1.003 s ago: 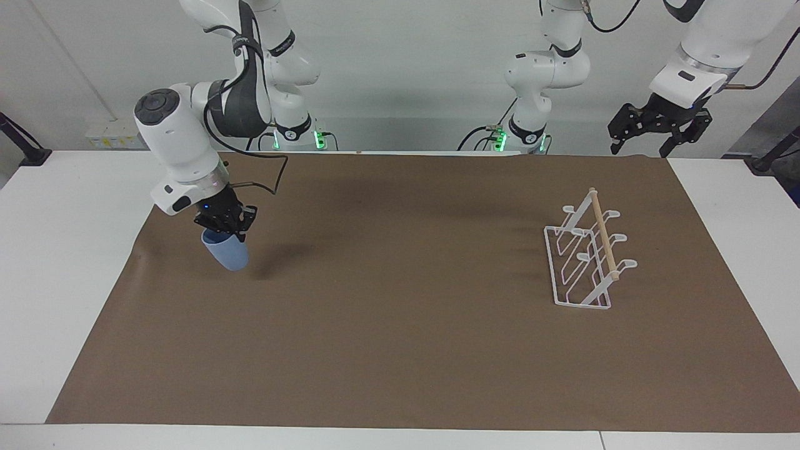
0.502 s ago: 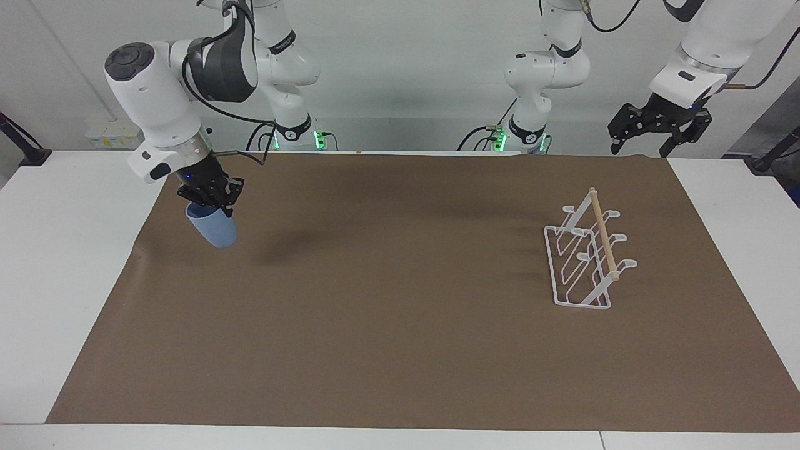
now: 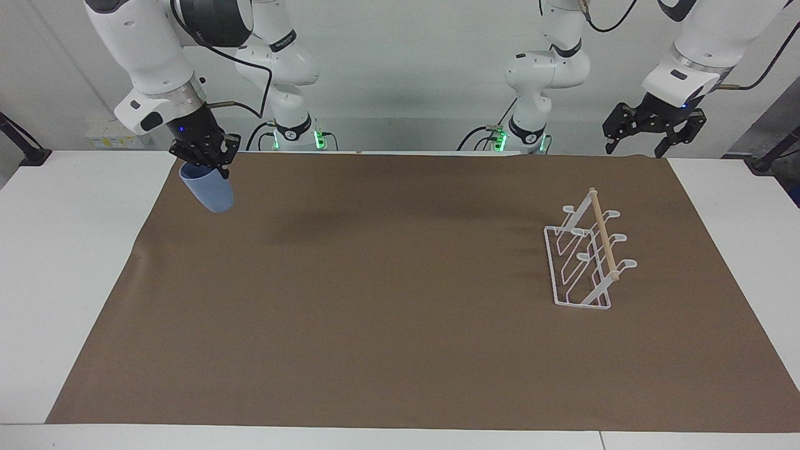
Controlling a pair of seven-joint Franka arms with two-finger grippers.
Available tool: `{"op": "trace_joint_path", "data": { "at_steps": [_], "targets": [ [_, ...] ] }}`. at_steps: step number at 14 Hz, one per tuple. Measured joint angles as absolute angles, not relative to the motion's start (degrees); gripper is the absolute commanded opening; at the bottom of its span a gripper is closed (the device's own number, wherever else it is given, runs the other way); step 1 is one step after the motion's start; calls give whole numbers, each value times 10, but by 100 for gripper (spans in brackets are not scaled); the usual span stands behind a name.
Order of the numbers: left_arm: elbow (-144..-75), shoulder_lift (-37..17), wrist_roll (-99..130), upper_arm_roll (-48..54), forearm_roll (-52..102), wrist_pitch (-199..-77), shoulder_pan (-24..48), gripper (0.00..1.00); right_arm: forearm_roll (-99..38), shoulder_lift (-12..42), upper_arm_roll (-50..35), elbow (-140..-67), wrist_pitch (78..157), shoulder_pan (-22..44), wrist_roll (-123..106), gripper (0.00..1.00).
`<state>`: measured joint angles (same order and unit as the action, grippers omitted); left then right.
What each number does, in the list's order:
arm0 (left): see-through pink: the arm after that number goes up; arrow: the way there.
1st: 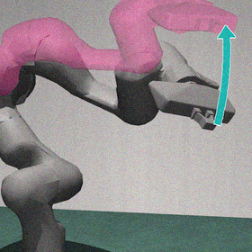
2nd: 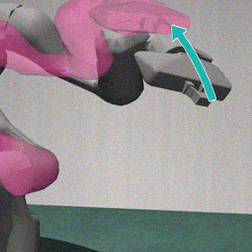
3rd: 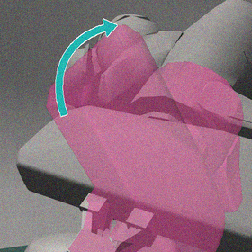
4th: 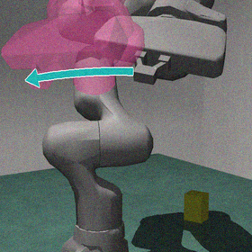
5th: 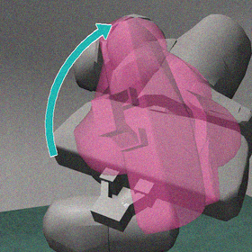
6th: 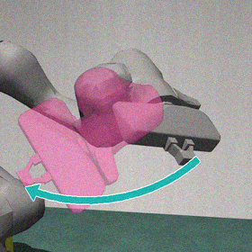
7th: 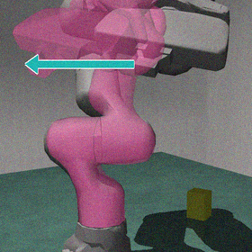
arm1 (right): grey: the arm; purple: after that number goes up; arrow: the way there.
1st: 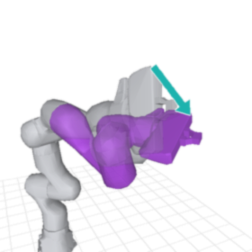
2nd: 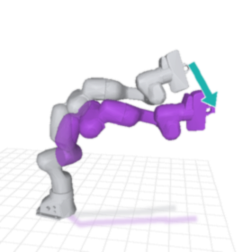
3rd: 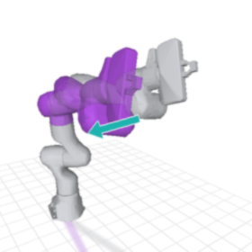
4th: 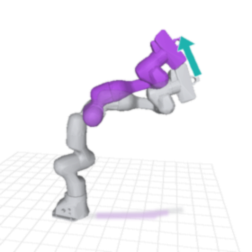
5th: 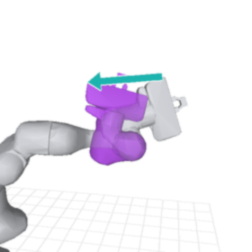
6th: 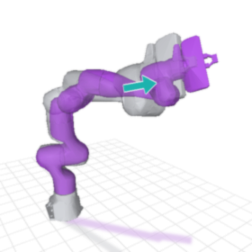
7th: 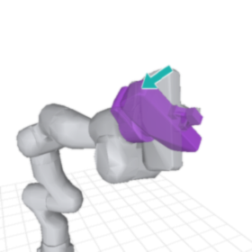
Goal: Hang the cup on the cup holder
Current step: 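Lift the blue cup and tip it sideways with the right gripper, then carry the cup toward center while the left gripper reaches toward it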
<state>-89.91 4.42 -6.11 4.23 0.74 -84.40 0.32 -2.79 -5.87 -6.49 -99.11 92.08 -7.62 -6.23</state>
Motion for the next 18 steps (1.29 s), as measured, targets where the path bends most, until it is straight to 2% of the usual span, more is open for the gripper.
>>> {"op": "trace_joint_path", "data": {
  "at_steps": [8, 13, 18],
  "targets": [
    [-902, 44, -121, 44, 48, -859, 3, 100, -120, -59, -72, -981, 913, -70, -57, 0],
    [-907, 45, -159, 46, 51, -860, 7, 100, -224, -57, -79, -980, 935, -69, 86, 0],
    [-916, 49, -235, 48, 52, -874, 16, 100, -269, -53, -125, -981, 964, -66, 196, 0]
  ]
}}
